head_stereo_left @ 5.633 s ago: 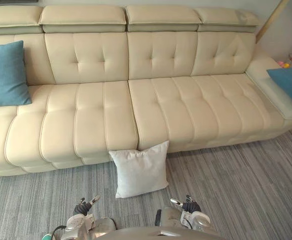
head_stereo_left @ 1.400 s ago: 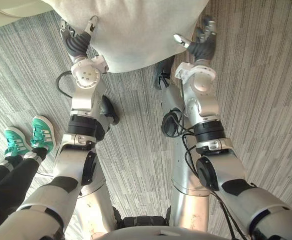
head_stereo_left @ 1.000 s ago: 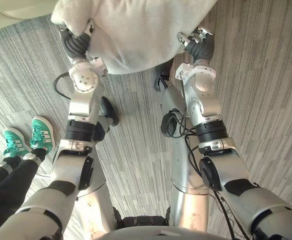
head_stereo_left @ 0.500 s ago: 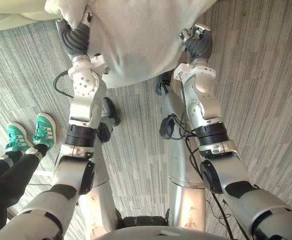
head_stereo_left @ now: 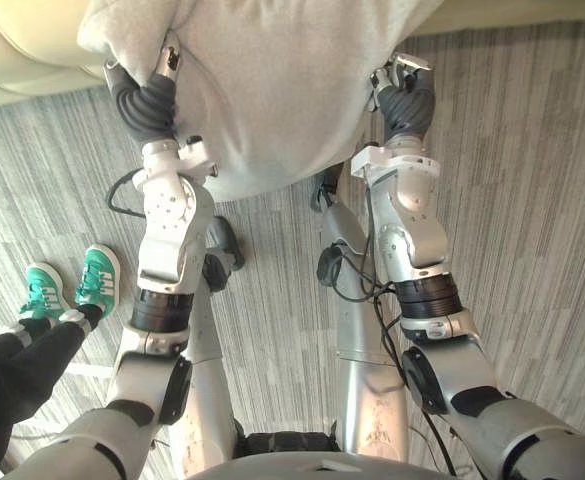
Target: Pick up cushions and gather them together orderly.
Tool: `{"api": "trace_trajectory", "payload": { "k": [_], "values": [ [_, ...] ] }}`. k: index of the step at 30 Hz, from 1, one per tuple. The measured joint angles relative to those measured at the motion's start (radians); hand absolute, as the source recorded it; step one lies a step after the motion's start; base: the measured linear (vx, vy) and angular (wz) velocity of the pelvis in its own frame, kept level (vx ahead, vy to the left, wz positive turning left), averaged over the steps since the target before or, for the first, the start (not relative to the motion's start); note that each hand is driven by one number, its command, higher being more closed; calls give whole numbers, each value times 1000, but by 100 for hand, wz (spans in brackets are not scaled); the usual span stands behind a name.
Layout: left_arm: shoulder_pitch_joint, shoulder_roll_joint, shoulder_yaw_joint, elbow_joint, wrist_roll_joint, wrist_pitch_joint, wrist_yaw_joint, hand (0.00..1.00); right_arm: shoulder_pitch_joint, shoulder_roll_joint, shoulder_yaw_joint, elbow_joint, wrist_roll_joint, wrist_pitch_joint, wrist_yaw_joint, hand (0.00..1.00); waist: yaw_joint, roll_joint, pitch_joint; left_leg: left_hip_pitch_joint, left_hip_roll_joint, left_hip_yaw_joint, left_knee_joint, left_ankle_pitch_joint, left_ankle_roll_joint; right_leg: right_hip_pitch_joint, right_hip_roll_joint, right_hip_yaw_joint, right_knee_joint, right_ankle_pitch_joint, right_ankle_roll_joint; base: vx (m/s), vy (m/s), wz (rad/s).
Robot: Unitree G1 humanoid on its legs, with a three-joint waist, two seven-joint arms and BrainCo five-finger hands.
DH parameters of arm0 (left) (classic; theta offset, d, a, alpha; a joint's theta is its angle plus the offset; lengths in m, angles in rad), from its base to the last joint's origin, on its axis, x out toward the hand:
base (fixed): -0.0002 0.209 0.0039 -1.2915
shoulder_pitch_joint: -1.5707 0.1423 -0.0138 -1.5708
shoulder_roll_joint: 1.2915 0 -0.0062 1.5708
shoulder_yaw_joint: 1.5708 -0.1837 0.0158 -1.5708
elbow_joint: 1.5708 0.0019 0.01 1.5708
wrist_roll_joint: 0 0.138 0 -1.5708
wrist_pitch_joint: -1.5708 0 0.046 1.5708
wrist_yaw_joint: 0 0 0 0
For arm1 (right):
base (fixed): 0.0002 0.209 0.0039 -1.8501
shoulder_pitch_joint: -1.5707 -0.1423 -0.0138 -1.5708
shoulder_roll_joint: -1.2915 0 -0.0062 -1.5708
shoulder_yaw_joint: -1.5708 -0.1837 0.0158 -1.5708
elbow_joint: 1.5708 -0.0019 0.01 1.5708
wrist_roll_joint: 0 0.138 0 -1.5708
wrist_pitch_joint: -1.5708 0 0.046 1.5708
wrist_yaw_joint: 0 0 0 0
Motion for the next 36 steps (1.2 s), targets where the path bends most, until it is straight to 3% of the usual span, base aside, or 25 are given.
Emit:
{"api": "trace_trajectory", "payload": {
  "k": [4,7,11,15,19,20,24,30,36],
  "values": [
    [102,-1,-37,-94,23,-43,-16,100,95,30,9,-76,-3,-43,30,100,2,-3,-14,171,-5,11,-70,-2,-5,163,10,-7,-48,-40,24,-23,-48,-7],
    [212,-10,-58,-110,24,-61,-45,100,209,42,54,-78,-10,-68,62,100,9,-7,-112,251,-5,23,-110,-8,-21,226,17,-8,-68,-36,21,45,-21,-5],
    [310,-41,-60,-110,24,-63,-72,100,334,43,84,-78,-10,-66,101,100,15,-7,-112,418,0,27,-150,-24,-42,373,33,-2,-78,-30,-16,84,-7,-9],
    [370,-49,-72,-110,23,-60,-112,100,431,43,114,-78,-9,-58,126,100,20,-8,-120,537,-14,45,-207,-25,-44,472,36,4,-103,-37,-14,32,-16,-2],
    [429,-63,-75,-111,22,-59,-137,100,507,44,122,-61,-8,-36,165,100,29,-9,-187,634,-34,66,-285,-17,-50,575,44,12,-211,-27,-7,15,-3,-8],
    [436,-66,-78,-111,21,-59,-145,100,523,44,122,-60,-6,-36,174,0,31,-10,-204,656,-40,70,-308,-11,-51,597,44,12,-232,-22,-6,44,3,-1],
    [478,-66,-84,-148,19,-59,-177,100,538,53,123,-24,2,-40,202,0,21,-11,-296,731,-67,79,-405,17,-61,674,46,18,-332,13,-10,68,1,2],
    [504,-65,-92,-149,16,-59,-224,100,514,55,122,103,3,-37,228,0,10,-9,-329,816,-86,78,-472,23,-65,772,54,23,-429,45,-8,54,23,-2],
    [577,-66,-83,-148,14,-46,-225,100,524,56,121,134,0,-25,242,0,7,-8,-378,869,-97,69,-513,23,-65,815,56,26,-429,43,-9,16,79,-1]
  ]
}}
